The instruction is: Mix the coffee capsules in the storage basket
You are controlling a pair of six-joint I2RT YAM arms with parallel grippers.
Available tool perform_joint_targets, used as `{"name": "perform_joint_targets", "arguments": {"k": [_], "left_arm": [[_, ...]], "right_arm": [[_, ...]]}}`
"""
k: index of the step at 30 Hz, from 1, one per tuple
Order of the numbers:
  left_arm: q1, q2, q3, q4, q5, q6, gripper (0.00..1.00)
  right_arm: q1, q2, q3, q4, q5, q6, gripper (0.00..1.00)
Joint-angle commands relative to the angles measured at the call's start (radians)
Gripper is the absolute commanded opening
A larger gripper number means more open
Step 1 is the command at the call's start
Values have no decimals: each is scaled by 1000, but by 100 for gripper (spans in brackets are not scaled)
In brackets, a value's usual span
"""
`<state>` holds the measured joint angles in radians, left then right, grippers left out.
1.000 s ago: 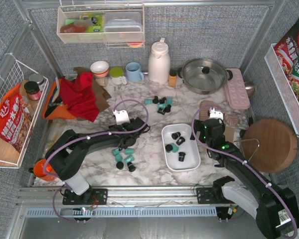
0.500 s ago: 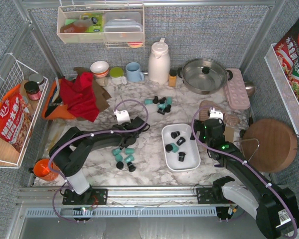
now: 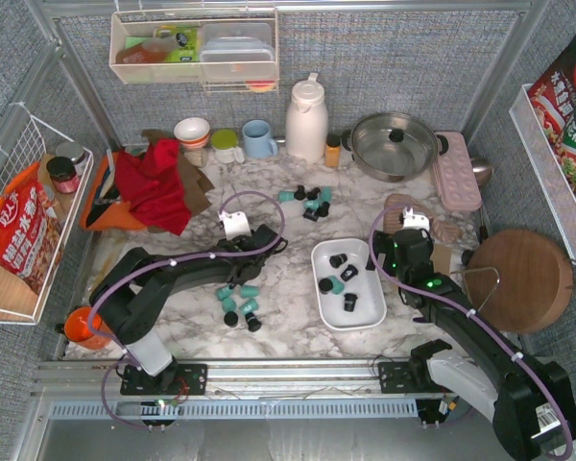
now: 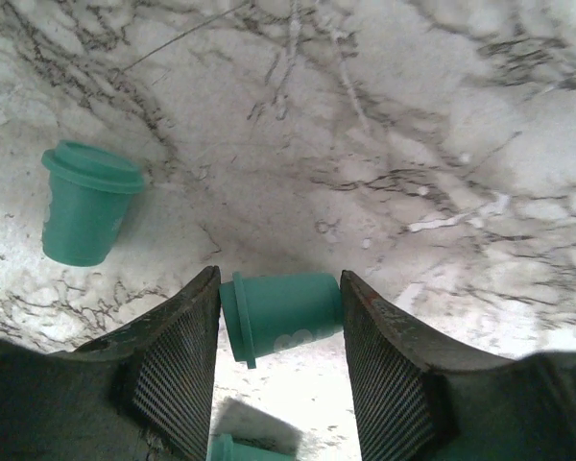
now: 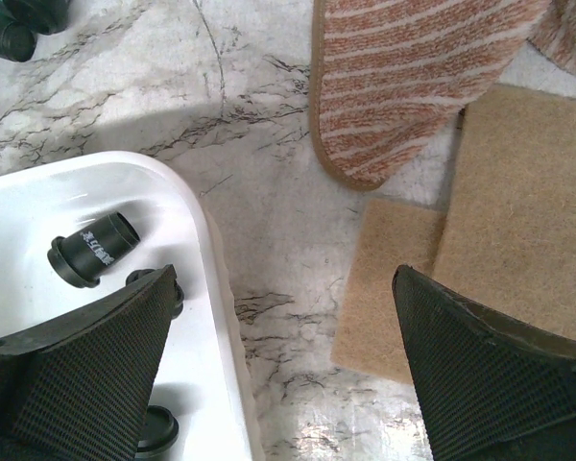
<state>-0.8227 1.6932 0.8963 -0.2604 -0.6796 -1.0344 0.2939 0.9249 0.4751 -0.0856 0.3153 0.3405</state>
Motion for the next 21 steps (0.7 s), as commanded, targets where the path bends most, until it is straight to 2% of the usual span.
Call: {"name": "perform_joint_targets", "arguments": {"k": [1,11,17,21], "left_arm": [[-7,-38,34,-1,26,58,53],[-134,-134,113,172,85,288,53],[-215,-160,116,381,241,427,53],[-242,-124,132,463,375,489,52]], "right_arm": [[0,6,7,17,1,6,99],[-1,14,11,17,1,6,99],[-1,14,11,16,0,6,99],[-1,12,11,15,5,6,99]]}}
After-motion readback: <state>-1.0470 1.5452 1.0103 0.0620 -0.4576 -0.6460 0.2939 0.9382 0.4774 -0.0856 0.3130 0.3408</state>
